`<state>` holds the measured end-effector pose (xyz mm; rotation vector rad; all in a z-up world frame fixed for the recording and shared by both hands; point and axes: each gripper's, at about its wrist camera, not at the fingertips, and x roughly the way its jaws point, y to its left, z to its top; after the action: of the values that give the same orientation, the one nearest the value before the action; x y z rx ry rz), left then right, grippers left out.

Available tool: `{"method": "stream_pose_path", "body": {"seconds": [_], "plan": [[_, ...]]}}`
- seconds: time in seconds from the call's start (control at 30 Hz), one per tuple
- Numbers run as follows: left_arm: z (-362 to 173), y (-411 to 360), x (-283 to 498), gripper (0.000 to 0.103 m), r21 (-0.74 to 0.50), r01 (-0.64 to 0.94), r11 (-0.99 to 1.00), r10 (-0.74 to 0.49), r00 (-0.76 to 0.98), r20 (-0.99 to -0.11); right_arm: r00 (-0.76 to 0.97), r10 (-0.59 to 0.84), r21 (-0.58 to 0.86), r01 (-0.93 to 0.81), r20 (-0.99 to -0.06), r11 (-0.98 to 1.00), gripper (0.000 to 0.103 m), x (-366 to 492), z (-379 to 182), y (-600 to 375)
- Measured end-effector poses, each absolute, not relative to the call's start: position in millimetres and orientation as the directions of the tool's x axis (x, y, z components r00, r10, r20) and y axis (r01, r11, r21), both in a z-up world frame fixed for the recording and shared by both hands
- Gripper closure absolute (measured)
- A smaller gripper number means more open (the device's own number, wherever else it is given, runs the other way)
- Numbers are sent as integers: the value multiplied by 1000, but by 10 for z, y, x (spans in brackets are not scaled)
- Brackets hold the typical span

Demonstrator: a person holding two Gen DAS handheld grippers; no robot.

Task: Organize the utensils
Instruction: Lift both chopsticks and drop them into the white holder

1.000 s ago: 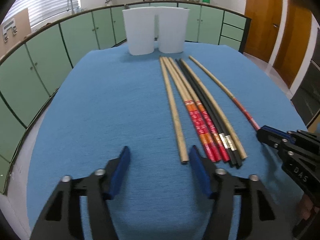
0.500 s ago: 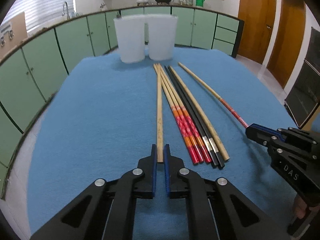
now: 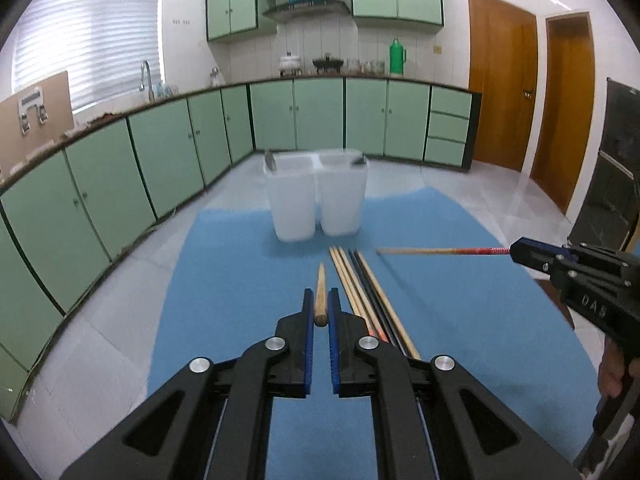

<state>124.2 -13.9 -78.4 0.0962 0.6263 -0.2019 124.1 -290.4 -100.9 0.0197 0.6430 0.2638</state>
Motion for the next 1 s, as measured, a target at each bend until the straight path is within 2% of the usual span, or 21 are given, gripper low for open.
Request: {"method": "stream_pose_path", "body": {"seconds": [0.33,0.7,1.0], "plan": [[-297,-3,1488,97,12,231,973,-195,850,-488,782,310,140,-280,-541,950,98,1592,-510,-2894],[-128,60,1921,97,-42,267,963,-254,840,-480,768,357,123,-347,-532,930,98,2043,-29,-2816],[416,60,2096,97,-32,279,960,-271,893,-359,819,388,99,-383,-423,918,98,2287,565,-2792]]}}
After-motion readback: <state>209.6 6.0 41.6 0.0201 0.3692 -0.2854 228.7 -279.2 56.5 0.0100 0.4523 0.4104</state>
